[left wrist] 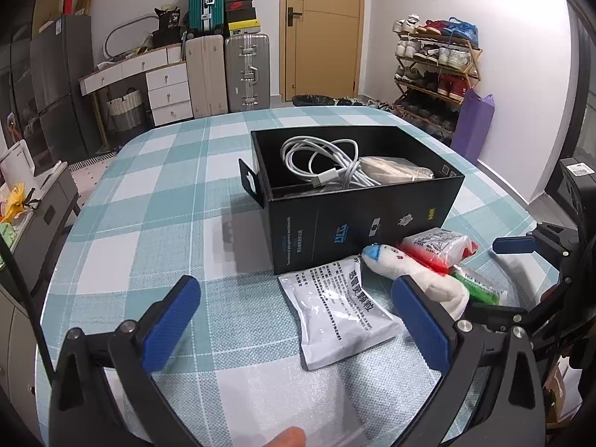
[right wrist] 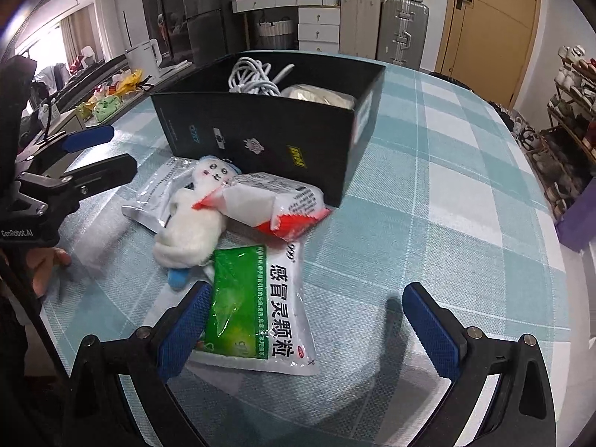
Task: Organize soft objects
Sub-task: 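Withdraw both grippers from the box toward the remaining items, then grasp the green medicine packet with the right gripper while the left grasps the white sachet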
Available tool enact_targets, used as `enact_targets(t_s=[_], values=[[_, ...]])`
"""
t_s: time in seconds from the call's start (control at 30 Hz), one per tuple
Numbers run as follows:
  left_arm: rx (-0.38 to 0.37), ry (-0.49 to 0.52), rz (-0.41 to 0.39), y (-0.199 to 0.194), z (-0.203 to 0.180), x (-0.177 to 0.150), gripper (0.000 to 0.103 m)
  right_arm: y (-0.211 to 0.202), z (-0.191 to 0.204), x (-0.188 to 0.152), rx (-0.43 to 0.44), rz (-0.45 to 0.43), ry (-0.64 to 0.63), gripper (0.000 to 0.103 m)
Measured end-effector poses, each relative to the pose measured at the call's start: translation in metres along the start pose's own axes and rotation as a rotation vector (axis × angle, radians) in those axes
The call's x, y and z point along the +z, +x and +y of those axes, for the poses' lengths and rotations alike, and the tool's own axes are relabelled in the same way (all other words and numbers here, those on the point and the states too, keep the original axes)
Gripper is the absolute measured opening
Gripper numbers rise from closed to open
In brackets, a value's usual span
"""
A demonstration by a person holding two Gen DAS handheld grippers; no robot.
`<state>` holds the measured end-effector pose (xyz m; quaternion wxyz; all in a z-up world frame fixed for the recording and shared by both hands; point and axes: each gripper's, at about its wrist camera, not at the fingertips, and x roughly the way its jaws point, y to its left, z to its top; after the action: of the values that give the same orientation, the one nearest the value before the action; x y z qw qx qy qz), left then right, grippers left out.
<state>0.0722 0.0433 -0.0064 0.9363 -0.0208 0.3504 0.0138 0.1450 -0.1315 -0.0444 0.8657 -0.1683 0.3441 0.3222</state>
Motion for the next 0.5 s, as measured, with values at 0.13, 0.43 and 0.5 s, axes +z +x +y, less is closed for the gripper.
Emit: enact_targets(t_s=[0.13,0.43,0.5], values=[[-0.005,-0.005,0.004,0.0013,0.0019,-0.0002,0.103,0.0004,-0.0001,0.0005,0.002,-0.003,-0.006,0.102],[-0.009,0.003,0.004,0.0024,0.0023,-0.0011,0.103,0.0002,0.0070,0.0010,0.027,-0.012,-0.038,0.090],[-0.008,0.003,0.005,0.0025,0.0023,-0.0013,0.103,-0.0021,0.0048,0.0006,0.031,-0.020,-0.042,0.077]])
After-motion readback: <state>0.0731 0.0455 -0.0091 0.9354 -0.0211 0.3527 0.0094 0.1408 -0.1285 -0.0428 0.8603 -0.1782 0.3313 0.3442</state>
